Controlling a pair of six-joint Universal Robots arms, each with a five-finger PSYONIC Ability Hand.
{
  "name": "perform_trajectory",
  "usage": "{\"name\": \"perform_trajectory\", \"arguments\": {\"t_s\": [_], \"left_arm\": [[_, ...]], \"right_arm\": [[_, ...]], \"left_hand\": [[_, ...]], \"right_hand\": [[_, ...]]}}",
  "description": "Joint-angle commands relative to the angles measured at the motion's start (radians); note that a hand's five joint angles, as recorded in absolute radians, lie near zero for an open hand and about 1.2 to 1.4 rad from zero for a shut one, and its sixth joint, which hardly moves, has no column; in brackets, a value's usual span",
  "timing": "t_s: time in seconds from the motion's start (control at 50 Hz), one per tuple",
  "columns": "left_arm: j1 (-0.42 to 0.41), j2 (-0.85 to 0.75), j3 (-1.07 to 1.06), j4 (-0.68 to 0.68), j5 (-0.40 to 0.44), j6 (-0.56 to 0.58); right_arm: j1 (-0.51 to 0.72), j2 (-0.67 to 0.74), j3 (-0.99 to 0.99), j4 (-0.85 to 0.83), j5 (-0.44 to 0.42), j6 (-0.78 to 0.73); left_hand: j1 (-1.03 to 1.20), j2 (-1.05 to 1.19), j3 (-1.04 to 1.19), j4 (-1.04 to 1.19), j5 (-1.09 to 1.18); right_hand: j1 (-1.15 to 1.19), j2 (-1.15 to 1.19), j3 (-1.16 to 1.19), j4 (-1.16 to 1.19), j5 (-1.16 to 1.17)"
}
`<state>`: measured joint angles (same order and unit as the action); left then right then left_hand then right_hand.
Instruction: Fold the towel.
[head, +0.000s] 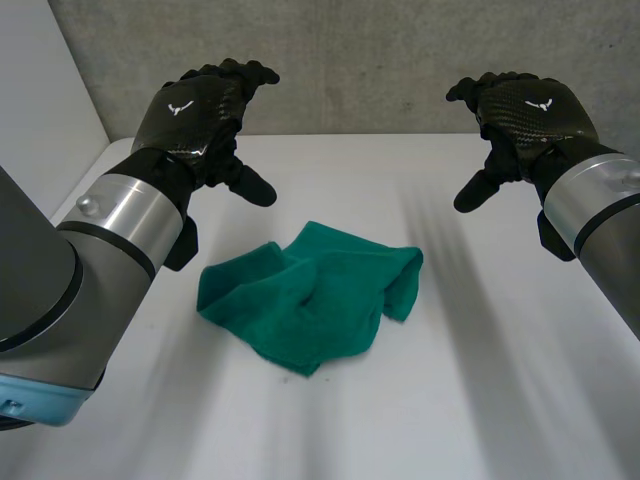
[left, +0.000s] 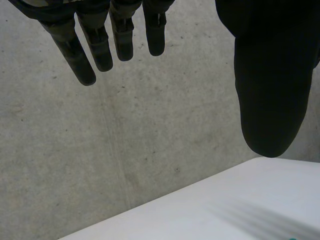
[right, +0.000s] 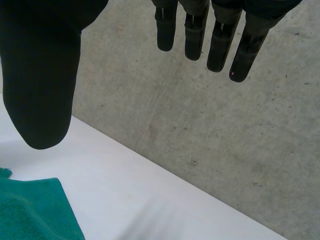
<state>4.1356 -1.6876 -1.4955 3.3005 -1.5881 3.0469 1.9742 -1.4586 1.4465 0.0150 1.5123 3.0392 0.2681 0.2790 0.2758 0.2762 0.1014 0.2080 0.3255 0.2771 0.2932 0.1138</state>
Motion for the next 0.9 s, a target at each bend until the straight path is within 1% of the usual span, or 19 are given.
{"name": "perform_trajectory", "arguments": {"t_s": [0.02, 0.56, 0.64, 0.72, 0.78, 0.82, 0.88, 0.9], "left_arm": [[-0.003, -0.004, 0.003, 0.004, -0.001, -0.002], [-0.003, -0.02, 0.007, 0.002, 0.002, 0.001], [0.0, -0.03, 0.012, -0.018, 0.007, 0.013], [0.009, -0.066, 0.003, -0.088, 0.005, 0.03], [0.024, -0.101, -0.005, -0.127, 0.0, 0.047], [0.079, -0.144, -0.038, -0.144, 0.0, 0.079], [0.097, -0.155, -0.049, -0.144, 0.0, 0.087], [0.142, -0.194, -0.101, -0.139, 0.011, 0.114]], "right_arm": [[0.002, 0.003, -0.001, 0.0, -0.001, -0.005], [-0.005, 0.007, -0.008, -0.001, -0.01, -0.008], [-0.005, 0.015, -0.02, 0.017, -0.02, -0.036], [-0.005, 0.062, -0.026, 0.063, -0.026, -0.143], [0.003, 0.141, -0.029, 0.092, -0.046, -0.238], [0.005, 0.202, -0.038, 0.094, -0.061, -0.292], [0.008, 0.245, -0.047, 0.091, -0.067, -0.307], [0.011, 0.326, -0.075, 0.074, -0.079, -0.309]], "left_hand": [[-0.081, -0.092, -0.089, -0.089, -0.089], [-0.069, -0.08, -0.077, -0.077, -0.077], [-0.069, -0.08, -0.077, -0.077, -0.077], [-0.069, -0.08, -0.077, -0.077, -0.077], [-0.066, -0.077, -0.074, -0.074, -0.074], [-0.055, -0.066, -0.062, -0.063, -0.063], [-0.043, -0.054, -0.051, -0.051, -0.051], [-0.014, -0.025, -0.021, -0.022, -0.022]], "right_hand": [[-0.033, -0.151, -0.103, -0.119, -0.114], [-0.033, -0.151, -0.103, -0.119, -0.114], [-0.033, -0.151, -0.103, -0.119, -0.114], [-0.033, -0.151, -0.103, -0.119, -0.114], [-0.033, -0.151, -0.103, -0.119, -0.114], [-0.033, -0.151, -0.103, -0.119, -0.114], [-0.033, -0.151, -0.103, -0.119, -0.114], [-0.033, -0.151, -0.103, -0.119, -0.114]]}}
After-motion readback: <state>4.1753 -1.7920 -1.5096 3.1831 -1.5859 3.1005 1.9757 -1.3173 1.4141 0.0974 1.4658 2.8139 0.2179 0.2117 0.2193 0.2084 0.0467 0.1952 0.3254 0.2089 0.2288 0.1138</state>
